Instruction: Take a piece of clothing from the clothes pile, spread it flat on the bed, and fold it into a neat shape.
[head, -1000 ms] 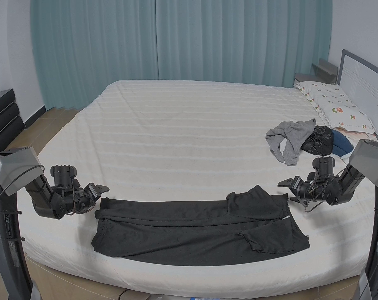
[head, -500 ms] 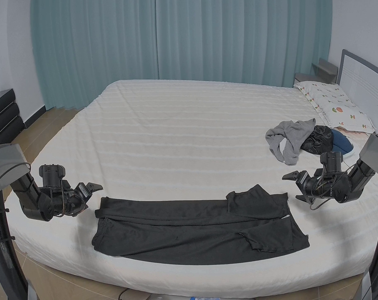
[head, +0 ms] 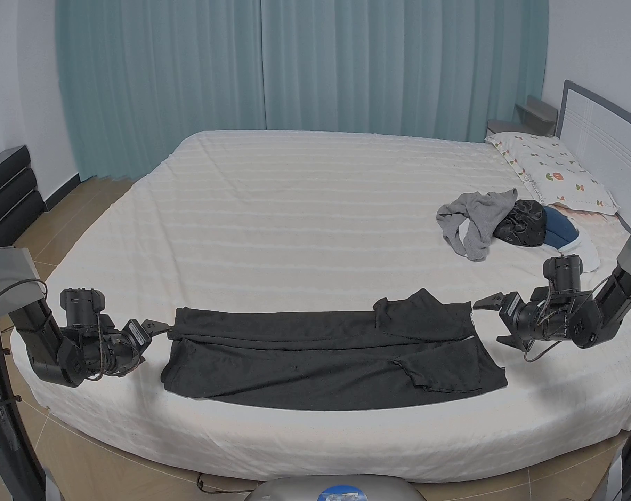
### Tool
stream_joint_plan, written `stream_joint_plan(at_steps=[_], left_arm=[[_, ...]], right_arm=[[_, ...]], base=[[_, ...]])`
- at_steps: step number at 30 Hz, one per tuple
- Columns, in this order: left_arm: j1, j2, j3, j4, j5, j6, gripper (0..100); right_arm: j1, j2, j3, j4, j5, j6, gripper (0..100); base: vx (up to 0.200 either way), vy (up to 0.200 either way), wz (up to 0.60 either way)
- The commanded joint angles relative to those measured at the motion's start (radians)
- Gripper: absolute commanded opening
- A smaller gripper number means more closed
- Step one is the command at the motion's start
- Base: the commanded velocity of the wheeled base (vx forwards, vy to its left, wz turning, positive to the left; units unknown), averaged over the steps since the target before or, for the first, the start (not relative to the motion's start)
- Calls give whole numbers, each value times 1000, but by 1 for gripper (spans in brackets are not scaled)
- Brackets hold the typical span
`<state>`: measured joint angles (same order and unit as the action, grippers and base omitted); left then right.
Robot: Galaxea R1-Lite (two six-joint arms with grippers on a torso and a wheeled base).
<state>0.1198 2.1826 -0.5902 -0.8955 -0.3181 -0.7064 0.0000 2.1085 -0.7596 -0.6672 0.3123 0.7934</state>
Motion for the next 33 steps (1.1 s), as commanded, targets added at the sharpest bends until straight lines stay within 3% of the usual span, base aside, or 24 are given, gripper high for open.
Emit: stream_joint_plan(at_steps=[1, 8, 14, 21, 22, 33], left_arm=[[-34, 11, -2, 3, 4, 5, 100], [-83, 65, -83, 4, 8, 34, 100], [-104, 106, -100, 0, 7, 142, 100], [-121, 137, -111, -11, 8, 148, 100], [-120, 144, -118, -17, 11, 148, 0], [-74, 131, -83, -13, 33, 143, 0]], right_arm=[[6, 2, 23, -2, 2, 0, 100], [12, 4, 31, -2, 4, 0, 100], [12, 5, 31, -2, 5, 0, 100], [14, 5, 29, -2, 7, 0, 100], [12, 5, 29, -2, 7, 0, 100], [12, 5, 31, -2, 11, 0, 100]], base=[[0, 0, 0], [0, 0, 0], [0, 0, 0], [0, 0, 0], [0, 0, 0], [0, 0, 0]])
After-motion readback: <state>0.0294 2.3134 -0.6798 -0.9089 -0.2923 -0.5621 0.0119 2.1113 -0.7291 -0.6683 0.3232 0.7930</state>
